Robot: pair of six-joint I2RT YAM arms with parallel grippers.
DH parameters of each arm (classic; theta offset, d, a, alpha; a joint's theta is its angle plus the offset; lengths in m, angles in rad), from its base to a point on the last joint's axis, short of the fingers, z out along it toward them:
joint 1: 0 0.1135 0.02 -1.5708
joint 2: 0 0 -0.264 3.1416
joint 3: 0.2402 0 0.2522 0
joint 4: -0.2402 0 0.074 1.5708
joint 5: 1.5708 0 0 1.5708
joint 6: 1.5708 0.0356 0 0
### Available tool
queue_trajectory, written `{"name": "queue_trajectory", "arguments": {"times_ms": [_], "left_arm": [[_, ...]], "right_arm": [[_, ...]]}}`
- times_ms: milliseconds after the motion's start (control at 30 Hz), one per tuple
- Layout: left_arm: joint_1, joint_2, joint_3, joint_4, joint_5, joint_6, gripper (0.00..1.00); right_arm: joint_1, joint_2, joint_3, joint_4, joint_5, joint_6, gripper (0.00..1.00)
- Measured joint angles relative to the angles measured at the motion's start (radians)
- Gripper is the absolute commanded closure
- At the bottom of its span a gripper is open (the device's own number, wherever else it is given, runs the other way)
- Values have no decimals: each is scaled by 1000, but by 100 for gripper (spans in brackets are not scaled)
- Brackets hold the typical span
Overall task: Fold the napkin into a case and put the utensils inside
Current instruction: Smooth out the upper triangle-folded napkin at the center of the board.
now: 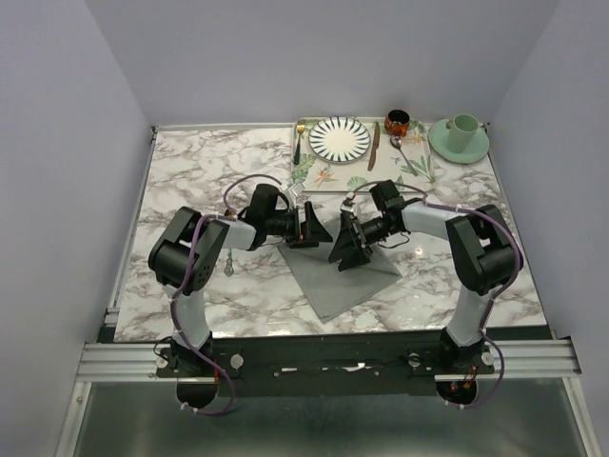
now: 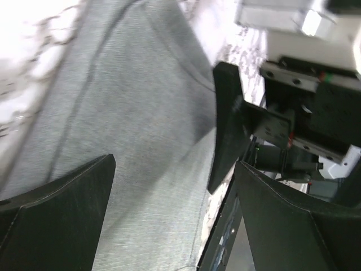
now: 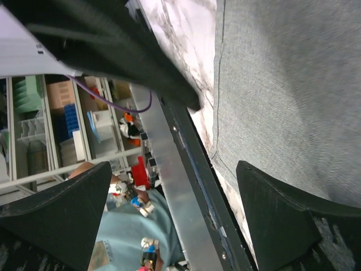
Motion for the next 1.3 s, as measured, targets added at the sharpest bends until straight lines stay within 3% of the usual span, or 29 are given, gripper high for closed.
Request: {"name": "queue_trajectory", "arguments": {"times_ms": [367,867,1300], "left_arm": [[26,45,3,10,8,-6,4],[42,61,9,12,42,2,5],[52,67,15,18,60,12,4]], "right_arm": [[26,70,-12,32,28,12,0],[-85,73,-156,98,-55,-60,0],[-190,56,-167,-68,-143,-209,0]]}}
